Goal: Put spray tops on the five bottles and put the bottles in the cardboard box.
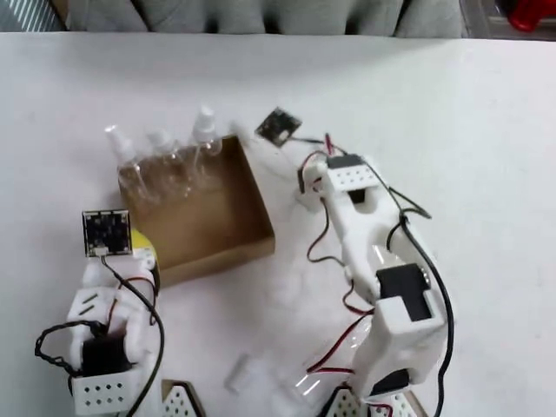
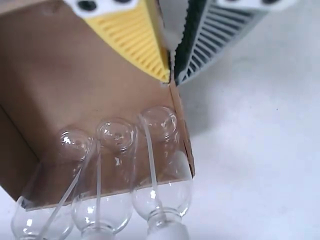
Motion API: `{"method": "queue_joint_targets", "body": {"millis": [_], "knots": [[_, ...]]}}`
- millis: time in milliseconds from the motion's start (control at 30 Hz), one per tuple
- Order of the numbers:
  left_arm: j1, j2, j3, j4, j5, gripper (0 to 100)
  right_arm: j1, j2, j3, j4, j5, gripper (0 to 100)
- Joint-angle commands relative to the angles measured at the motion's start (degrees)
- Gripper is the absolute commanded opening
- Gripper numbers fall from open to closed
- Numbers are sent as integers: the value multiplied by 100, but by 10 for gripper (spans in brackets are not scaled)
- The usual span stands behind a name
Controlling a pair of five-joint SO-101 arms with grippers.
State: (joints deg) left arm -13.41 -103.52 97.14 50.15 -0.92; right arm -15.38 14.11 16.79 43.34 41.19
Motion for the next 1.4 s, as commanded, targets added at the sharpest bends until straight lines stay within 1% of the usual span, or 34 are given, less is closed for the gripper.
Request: {"method": "queue_joint_targets", "body": {"millis": [0, 167, 267, 333, 400, 500, 567, 700, 867, 933, 1033, 1200, 1367], "knots": [[-57, -31, -18, -193, -44, 24, -110, -418, 510, -892, 475, 130], [-57, -31, -18, -193, -44, 24, -127, -365, 712, -1578, 589, 130], [-57, -31, -18, -193, -44, 23, -119, -31, 677, -2088, 598, 130], [-57, -31, -18, -193, -44, 23, -101, 224, 527, -2158, 598, 129], [-57, -31, -18, -193, -44, 23, -40, 347, 264, -1930, 598, 115], [-57, -31, -18, -193, -44, 23, 48, 374, -79, -1499, 598, 6], [-57, -31, -18, -193, -44, 23, 75, 400, -202, -1349, 598, 24], [-57, -31, -18, -185, -44, 23, 242, 347, -229, -1068, 457, 19], [-57, -31, -18, -176, -44, 23, 796, 338, -633, -541, -765, 19], [-57, -31, -18, -167, -44, 23, 1033, 391, -905, -330, -1029, 19], [-57, -31, -18, -167, -44, 23, 1218, 382, -1046, -268, -1073, 19], [-57, -31, -18, -185, -44, 24, 1209, 330, -1064, -207, -1125, 19], [-13, -31, -18, -193, 0, 24, 1534, -163, -1029, 716, -1204, 19]]}}
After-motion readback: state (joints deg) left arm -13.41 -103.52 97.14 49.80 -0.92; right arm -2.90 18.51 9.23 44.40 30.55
